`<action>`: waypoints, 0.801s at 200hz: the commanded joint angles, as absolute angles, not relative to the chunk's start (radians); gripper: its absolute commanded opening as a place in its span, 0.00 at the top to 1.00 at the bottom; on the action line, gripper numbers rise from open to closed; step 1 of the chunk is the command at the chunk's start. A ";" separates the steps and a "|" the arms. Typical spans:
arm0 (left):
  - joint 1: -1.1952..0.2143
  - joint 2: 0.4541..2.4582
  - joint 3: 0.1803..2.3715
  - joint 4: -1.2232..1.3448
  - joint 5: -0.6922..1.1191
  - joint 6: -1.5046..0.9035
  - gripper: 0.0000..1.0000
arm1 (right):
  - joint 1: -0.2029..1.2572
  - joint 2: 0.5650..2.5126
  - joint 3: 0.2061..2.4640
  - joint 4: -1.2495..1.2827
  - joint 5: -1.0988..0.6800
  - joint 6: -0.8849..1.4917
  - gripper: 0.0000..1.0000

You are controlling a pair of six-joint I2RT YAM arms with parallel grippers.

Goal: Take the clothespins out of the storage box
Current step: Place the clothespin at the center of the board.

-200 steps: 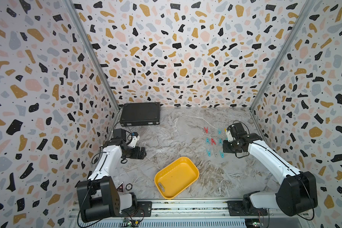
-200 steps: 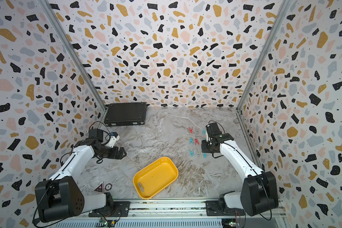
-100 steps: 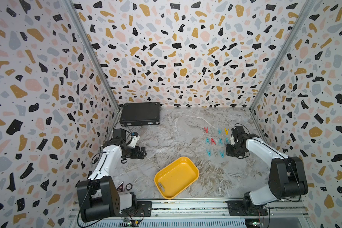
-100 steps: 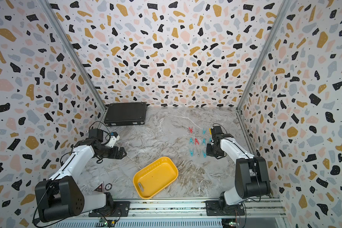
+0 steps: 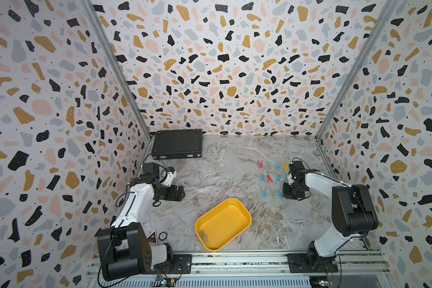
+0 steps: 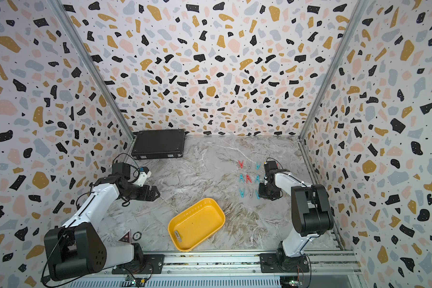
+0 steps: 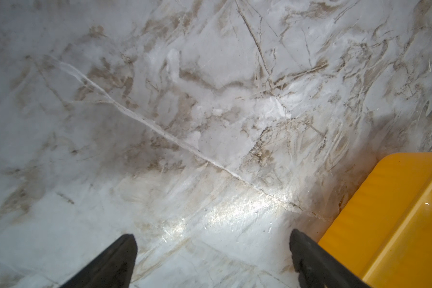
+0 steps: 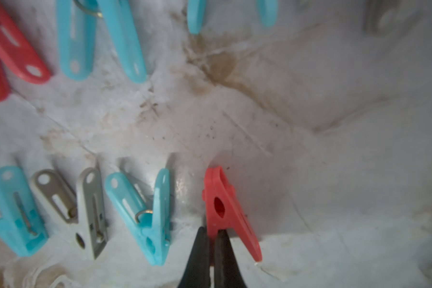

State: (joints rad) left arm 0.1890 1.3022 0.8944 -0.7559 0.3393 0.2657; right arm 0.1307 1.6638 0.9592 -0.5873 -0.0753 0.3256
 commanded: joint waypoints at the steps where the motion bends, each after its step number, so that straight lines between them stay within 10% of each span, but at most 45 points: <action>1: 0.193 1.286 0.890 -0.759 0.354 0.268 0.00 | 0.129 1.678 0.982 -0.591 -0.070 0.335 1.00; 160: 0.193 1.288 0.888 -0.756 0.353 0.268 0.00 | 0.129 1.513 1.028 -0.706 -0.090 0.346 0.71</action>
State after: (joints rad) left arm 0.1890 1.3022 0.8944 -0.7559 0.3389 0.2657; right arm 0.1303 1.5894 0.9886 -0.6331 -0.0795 0.3355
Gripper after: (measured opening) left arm 0.997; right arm 0.271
